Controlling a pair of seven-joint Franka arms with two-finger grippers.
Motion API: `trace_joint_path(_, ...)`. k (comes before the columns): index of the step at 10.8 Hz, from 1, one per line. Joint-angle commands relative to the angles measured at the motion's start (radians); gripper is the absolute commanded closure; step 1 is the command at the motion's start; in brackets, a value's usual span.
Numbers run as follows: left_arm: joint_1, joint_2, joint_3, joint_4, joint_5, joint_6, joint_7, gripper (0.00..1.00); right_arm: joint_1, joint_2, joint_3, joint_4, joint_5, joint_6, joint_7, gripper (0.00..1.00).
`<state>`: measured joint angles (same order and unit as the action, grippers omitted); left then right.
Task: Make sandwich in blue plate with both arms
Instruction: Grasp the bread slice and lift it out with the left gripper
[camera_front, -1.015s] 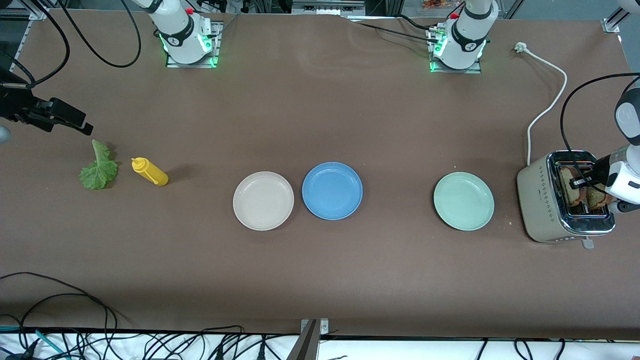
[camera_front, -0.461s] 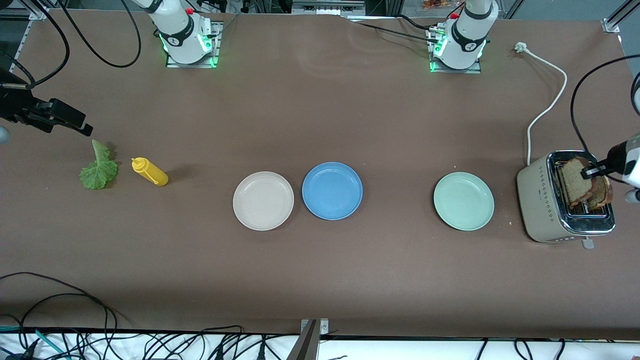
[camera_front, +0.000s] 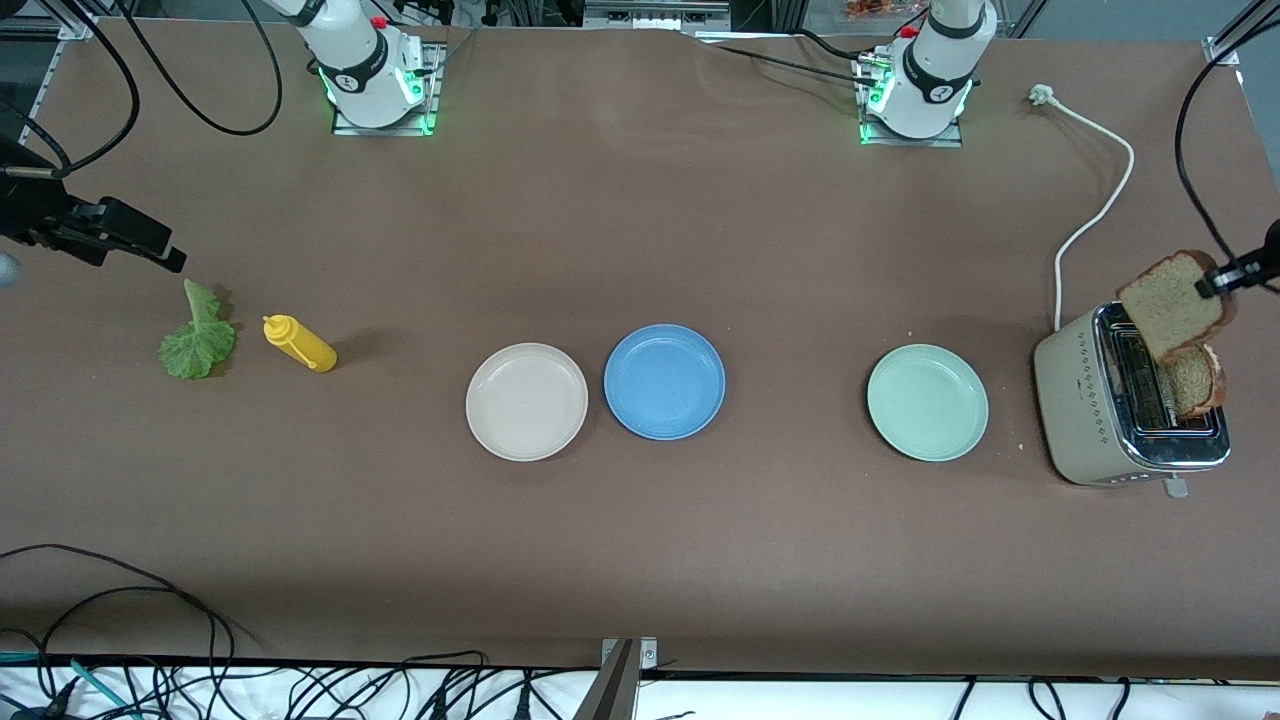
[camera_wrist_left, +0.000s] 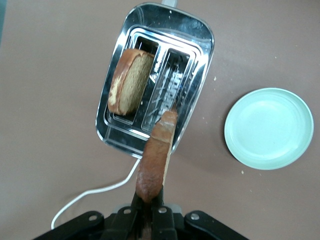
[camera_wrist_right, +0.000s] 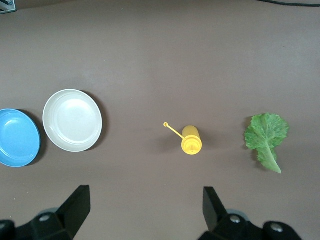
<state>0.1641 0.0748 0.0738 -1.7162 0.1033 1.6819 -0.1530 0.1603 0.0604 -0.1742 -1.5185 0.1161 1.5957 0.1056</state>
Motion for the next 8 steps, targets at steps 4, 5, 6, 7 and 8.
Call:
trace_joint_path(4, -0.135, -0.02, 0.008, 0.055, -0.011, -0.117, -0.288, 1.0, 0.01, 0.004, 0.007, 0.011, 0.014, -0.005, -0.006, 0.0)
trace_joint_path(5, -0.162, -0.014, 0.008, 0.052, -0.017, -0.117, -0.353, 1.0, 0.011, 0.006, 0.009, 0.009, 0.01, -0.006, -0.007, 0.0)
trace_joint_path(6, -0.188, -0.001, 0.009, 0.049, -0.055, -0.117, -0.412, 1.0, 0.012, 0.006, 0.009, 0.009, 0.008, -0.01, -0.011, 0.0)
trace_joint_path(7, -0.211, 0.011, 0.009, 0.047, -0.101, -0.117, -0.466, 1.0, 0.01, 0.006, 0.007, 0.008, 0.008, -0.011, -0.012, 0.0)
trace_joint_path(8, -0.225, 0.014, 0.011, 0.043, -0.169, -0.117, -0.523, 1.0, 0.01, 0.006, 0.007, 0.008, 0.008, -0.013, -0.012, 0.0)
